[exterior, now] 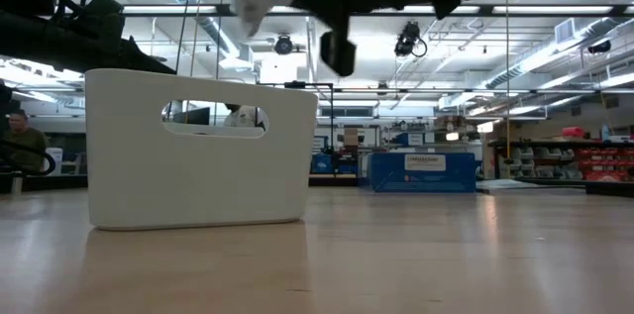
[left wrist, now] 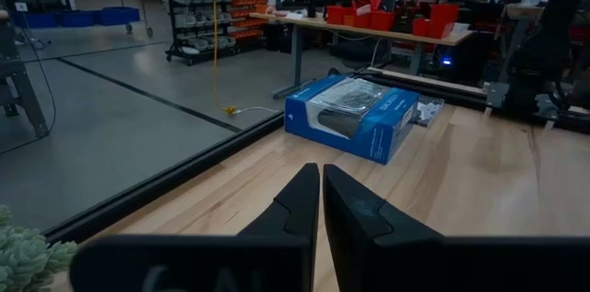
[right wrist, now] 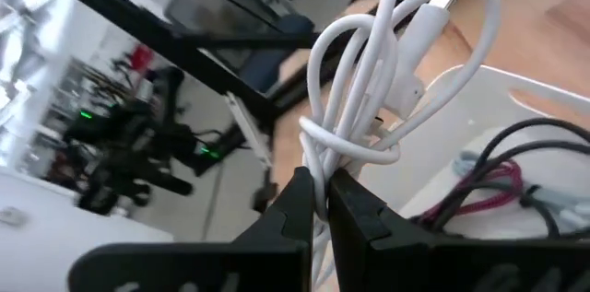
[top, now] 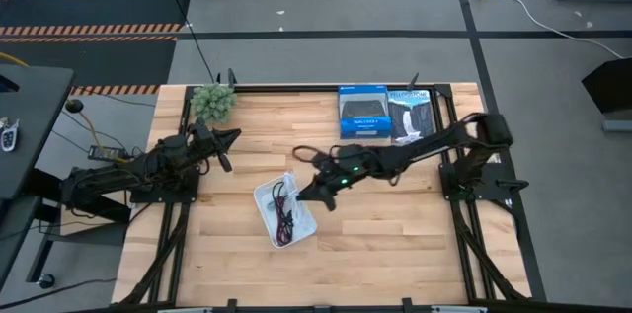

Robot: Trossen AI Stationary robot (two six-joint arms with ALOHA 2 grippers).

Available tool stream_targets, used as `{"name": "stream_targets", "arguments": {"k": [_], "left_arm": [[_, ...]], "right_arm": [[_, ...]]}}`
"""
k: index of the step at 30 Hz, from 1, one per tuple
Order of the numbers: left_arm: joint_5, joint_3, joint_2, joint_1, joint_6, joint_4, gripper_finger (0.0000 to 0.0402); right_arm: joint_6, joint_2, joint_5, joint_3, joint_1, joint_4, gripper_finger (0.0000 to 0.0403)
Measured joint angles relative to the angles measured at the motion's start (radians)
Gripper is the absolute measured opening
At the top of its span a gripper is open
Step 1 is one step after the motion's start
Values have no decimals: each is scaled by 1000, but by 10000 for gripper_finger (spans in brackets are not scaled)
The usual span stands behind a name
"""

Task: Pick and place USB-C Cables
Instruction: Put the white charger cable into the white bin

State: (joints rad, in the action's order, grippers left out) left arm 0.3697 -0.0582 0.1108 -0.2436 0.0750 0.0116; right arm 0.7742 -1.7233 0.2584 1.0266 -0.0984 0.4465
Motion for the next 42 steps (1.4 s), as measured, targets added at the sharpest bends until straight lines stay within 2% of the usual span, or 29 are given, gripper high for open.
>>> {"name": "stream_targets", "arguments": {"k": [8,14,18,22,27,32,36,42], "left_arm": [[0,0,0,0,0,0,25],[0,0,0,0,0,0,25],[0,0,0,0,0,0,25],[0,0,0,0,0,0,25],[0,0,0,0,0,0,25],[0,0,0,0,0,0,25],[0,0,0,0,0,0,25],[0,0,0,0,0,5,25]], "right_arm": [[-166,-164,20,165,-1,-176,20],[-258,-206,-19,227,0,-270,20],[-261,-207,-29,229,0,-286,20],[-175,-202,29,229,21,-270,20],[-154,-199,10,229,26,-225,20],[-229,-199,-28,229,24,-240,20],[-309,-210,-45,229,18,-323,20],[-333,-284,-49,228,-5,-297,22]]}}
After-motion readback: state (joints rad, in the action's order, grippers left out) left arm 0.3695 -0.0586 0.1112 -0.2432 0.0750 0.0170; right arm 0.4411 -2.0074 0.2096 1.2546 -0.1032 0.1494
